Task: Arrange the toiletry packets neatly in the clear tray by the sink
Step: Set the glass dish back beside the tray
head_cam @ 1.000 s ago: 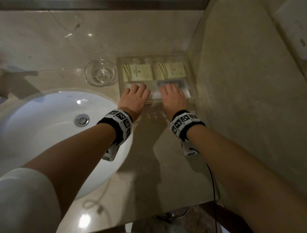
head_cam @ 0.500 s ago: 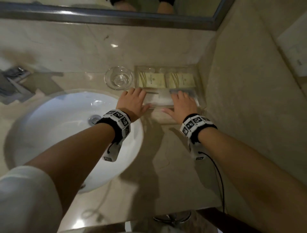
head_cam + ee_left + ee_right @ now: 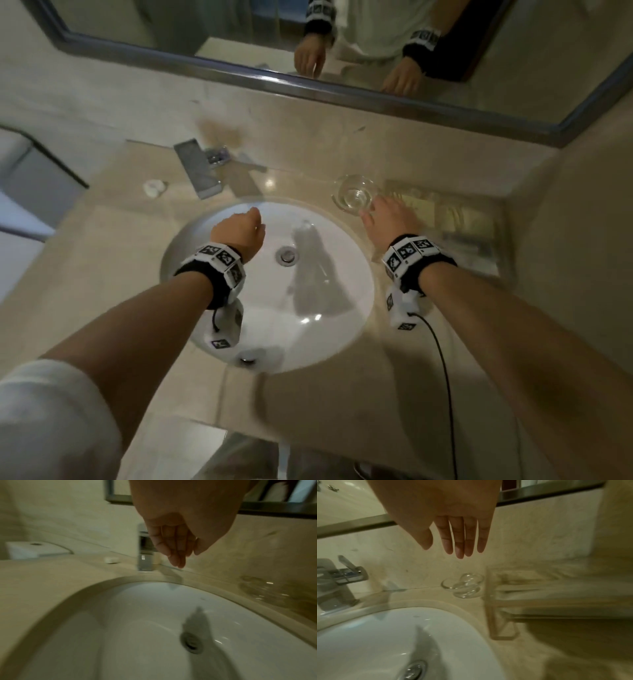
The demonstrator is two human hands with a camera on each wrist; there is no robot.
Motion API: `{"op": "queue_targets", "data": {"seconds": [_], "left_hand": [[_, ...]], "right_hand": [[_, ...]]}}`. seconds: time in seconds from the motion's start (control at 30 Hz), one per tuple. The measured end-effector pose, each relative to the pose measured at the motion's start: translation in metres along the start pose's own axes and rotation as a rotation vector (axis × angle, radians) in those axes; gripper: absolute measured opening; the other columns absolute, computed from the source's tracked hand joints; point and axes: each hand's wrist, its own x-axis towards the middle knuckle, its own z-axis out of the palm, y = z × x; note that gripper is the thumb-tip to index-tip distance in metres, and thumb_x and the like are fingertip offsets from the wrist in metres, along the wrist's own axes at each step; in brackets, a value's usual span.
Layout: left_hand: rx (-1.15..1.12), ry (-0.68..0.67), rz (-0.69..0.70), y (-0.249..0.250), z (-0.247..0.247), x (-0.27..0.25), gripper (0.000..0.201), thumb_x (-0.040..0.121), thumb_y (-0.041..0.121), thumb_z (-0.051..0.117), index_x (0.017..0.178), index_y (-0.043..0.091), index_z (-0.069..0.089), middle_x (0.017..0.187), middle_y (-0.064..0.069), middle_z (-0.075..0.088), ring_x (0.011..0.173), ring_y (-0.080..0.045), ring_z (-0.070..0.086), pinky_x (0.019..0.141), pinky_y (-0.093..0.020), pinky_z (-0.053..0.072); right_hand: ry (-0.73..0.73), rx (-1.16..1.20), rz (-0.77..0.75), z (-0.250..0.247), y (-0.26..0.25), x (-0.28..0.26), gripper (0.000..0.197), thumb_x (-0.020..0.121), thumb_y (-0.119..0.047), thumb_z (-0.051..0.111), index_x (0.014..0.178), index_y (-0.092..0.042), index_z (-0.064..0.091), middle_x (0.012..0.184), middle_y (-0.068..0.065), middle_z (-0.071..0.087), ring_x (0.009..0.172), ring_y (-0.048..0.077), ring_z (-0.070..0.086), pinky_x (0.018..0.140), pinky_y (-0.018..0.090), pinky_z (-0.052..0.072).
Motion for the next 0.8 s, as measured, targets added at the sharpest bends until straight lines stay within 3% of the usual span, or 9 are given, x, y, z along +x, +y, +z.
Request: {"op": "queue_targets", "data": {"seconds": [0.07,0.17,0.3,0.4,0.5,0.63,0.8], "left_hand": [[-0.02,0.027,-0.085,-0.034,-0.007,-0.004,0.03,0.096,0.027,0.039,0.109,0.003,0.051,0.107,-0.023,0.063,0.099,-0.041,0.058,0.078,-0.042,0.046],[-0.119,0.087,-0.246,-0.075,-0.017,-0.002,0.029,0.095,0.025,0.041,0.11,0.002,0.05,0.107,-0.026,0.061,0.097,-0.042,0.058,0.079,-0.044,0.046],[-0.261,0.178,-0.381,-0.127,-0.028,0.015,0.032,0.093,0.021,0.045,0.119,0.003,0.048,0.12,-0.023,0.056,0.109,-0.039,0.054,0.089,-0.044,0.044],[-0.272,0.237,-0.378,-0.155,-0.033,0.034,0.035,0.091,0.016,0.048,0.122,0.001,0.044,0.127,-0.023,0.047,0.114,-0.041,0.048,0.092,-0.049,0.043],[-0.24,0.208,-0.357,-0.176,-0.032,0.058,0.038,0.089,0.014,0.05,0.123,-0.001,0.04,0.128,-0.023,0.042,0.11,-0.044,0.048,0.089,-0.052,0.043],[-0.211,0.091,-0.332,-0.194,-0.024,0.088,0.043,0.091,0.015,0.048,0.13,0.003,0.036,0.137,-0.021,0.035,0.12,-0.043,0.042,0.095,-0.051,0.041],[-0.161,-0.044,-0.275,-0.209,-0.007,0.116,0.052,0.094,0.013,0.04,0.144,0.017,0.026,0.156,-0.014,0.011,0.136,-0.039,0.028,0.106,-0.049,0.034]], "right_hand": [[0.0,0.043,-0.029,0.007,-0.021,0.011,0.037,0.096,-0.03,0.041,0.123,-0.006,0.052,0.129,0.014,0.055,0.121,0.031,0.048,0.102,0.04,0.038],[-0.017,0.051,-0.023,0.016,-0.044,0.026,0.036,0.095,-0.028,0.043,0.121,-0.005,0.053,0.127,0.016,0.055,0.121,0.032,0.047,0.097,0.039,0.04],[-0.035,0.104,0.001,0.029,-0.08,0.046,0.035,0.095,-0.027,0.044,0.119,-0.004,0.052,0.124,0.016,0.055,0.117,0.033,0.049,0.097,0.04,0.041],[-0.043,0.143,0.035,0.037,-0.101,0.06,0.035,0.094,-0.026,0.045,0.121,-0.005,0.051,0.122,0.017,0.057,0.115,0.035,0.051,0.098,0.042,0.043],[-0.021,0.113,0.075,0.046,-0.119,0.076,0.034,0.092,-0.027,0.047,0.118,-0.007,0.054,0.12,0.017,0.06,0.111,0.036,0.054,0.098,0.046,0.043],[-0.044,0.1,0.143,0.057,-0.128,0.093,0.036,0.093,-0.028,0.047,0.121,-0.008,0.054,0.124,0.015,0.058,0.115,0.033,0.053,0.097,0.04,0.042],[-0.107,0.135,0.148,0.073,-0.129,0.103,0.033,0.094,-0.022,0.044,0.12,-0.002,0.051,0.117,0.022,0.06,0.107,0.037,0.059,0.085,0.037,0.049]]}}
